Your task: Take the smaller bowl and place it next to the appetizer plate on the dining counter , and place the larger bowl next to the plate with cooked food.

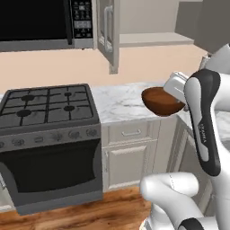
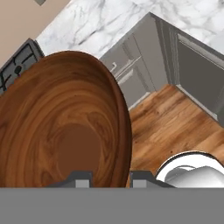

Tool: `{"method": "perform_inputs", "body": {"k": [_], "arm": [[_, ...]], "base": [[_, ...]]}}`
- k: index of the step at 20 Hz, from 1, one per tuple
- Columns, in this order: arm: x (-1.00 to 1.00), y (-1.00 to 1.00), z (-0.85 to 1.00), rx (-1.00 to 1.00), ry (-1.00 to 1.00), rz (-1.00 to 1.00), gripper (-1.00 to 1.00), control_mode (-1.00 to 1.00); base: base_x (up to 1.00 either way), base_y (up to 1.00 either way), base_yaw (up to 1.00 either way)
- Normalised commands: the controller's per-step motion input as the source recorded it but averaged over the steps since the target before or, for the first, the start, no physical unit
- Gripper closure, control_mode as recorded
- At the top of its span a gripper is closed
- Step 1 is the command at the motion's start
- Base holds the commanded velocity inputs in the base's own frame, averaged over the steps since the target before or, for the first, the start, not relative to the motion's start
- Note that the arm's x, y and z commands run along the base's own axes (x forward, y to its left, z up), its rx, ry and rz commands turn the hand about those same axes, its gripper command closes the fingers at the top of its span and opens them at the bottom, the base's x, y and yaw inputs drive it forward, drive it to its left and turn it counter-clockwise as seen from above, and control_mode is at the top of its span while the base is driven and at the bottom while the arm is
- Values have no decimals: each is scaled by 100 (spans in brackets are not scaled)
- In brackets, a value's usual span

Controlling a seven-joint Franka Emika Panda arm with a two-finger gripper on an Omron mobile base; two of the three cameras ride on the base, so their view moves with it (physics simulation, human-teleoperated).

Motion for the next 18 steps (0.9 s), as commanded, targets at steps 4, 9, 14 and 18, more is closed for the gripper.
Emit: {"method": "perform_inputs", "body": {"k": [4,9,14,18], "arm": [[0,0,0,0,0,0,100,100],[0,0,0,0,0,0,100,100],[0,0,0,0,0,0,100,100],[0,0,0,0,0,0,100,100]], "base": [[-66,45,39],[-19,65,51],[20,97,45],[44,100,39]]}}
